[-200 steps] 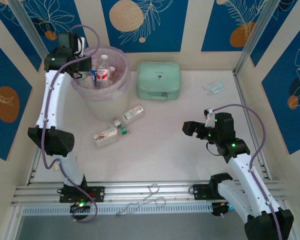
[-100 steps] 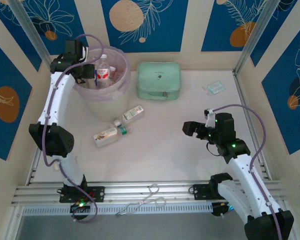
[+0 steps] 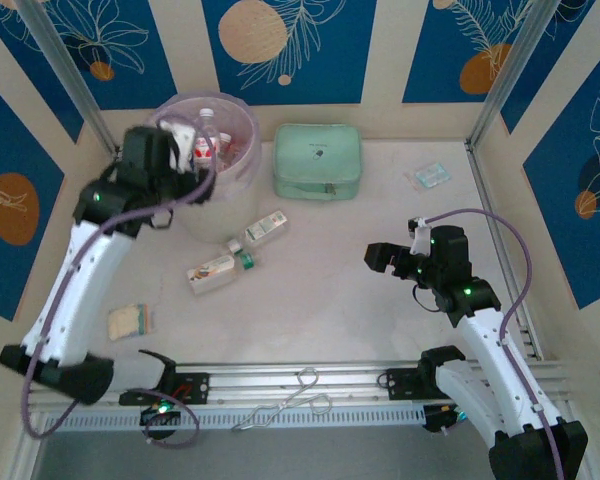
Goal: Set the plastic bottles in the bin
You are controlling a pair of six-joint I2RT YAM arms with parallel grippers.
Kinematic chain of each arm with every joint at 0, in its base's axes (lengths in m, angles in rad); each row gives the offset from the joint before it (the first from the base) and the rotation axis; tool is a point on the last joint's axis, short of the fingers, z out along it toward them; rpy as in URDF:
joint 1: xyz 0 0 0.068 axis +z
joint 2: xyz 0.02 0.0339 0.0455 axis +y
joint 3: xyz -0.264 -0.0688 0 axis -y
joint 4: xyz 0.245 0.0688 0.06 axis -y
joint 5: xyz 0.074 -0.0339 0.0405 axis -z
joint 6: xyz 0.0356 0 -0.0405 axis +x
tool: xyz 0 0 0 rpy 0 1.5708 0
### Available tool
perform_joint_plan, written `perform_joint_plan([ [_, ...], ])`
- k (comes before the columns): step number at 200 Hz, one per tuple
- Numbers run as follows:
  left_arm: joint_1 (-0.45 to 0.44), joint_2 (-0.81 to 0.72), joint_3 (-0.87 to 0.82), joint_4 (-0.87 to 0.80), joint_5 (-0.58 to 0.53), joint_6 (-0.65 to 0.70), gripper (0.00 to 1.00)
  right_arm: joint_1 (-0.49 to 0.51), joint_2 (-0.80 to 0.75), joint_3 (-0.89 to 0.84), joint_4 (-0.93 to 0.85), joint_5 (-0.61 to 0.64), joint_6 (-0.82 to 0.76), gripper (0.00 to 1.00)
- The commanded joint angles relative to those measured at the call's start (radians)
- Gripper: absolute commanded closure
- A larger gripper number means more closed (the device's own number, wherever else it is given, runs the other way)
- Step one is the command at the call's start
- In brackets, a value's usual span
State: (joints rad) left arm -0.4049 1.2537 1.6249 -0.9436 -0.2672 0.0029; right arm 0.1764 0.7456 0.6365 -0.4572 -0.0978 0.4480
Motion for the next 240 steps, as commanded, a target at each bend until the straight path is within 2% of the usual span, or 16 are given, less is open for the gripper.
perform_joint_plan([
  [1, -0.051, -0.096, -0.169, -0.043, -0.099, -0.052, 0.12, -0.005, 0.02, 0.025, 0.007, -0.02, -0.016, 0.01],
  [21, -0.061, -0.21, -0.372, 0.013, -0.115, -0.086, 0.11, -0.003, 0.025, 0.034, 0.016, -0.035, -0.007, 0.01],
  [37, -0.061, -0.267, -0.482, 0.051, -0.08, -0.117, 0.07, 0.0, 0.018, 0.031, 0.022, -0.039, 0.008, 0.01],
  [67, -0.061, -0.24, -0.637, 0.209, 0.052, -0.162, 0.01, 0.008, 0.011, 0.03, 0.019, -0.043, 0.017, 0.01],
  [78, -0.061, -0.198, -0.686, 0.274, 0.065, -0.172, 0.01, 0.015, 0.001, 0.036, 0.013, -0.044, 0.016, 0.01],
  [140, -0.058, 0.016, -0.769, 0.409, 0.041, -0.155, 0.01, 0.029, -0.105, 0.062, -0.11, 0.018, -0.021, 0.01],
  [175, -0.024, 0.101, -0.82, 0.483, 0.129, -0.182, 0.01, 0.028, -0.119, 0.064, -0.104, 0.015, -0.036, 0.01],
  [240, -0.024, 0.117, -0.8, 0.344, 0.229, -0.236, 0.01, 0.029, -0.118, 0.024, -0.074, 0.018, -0.038, 0.01],
])
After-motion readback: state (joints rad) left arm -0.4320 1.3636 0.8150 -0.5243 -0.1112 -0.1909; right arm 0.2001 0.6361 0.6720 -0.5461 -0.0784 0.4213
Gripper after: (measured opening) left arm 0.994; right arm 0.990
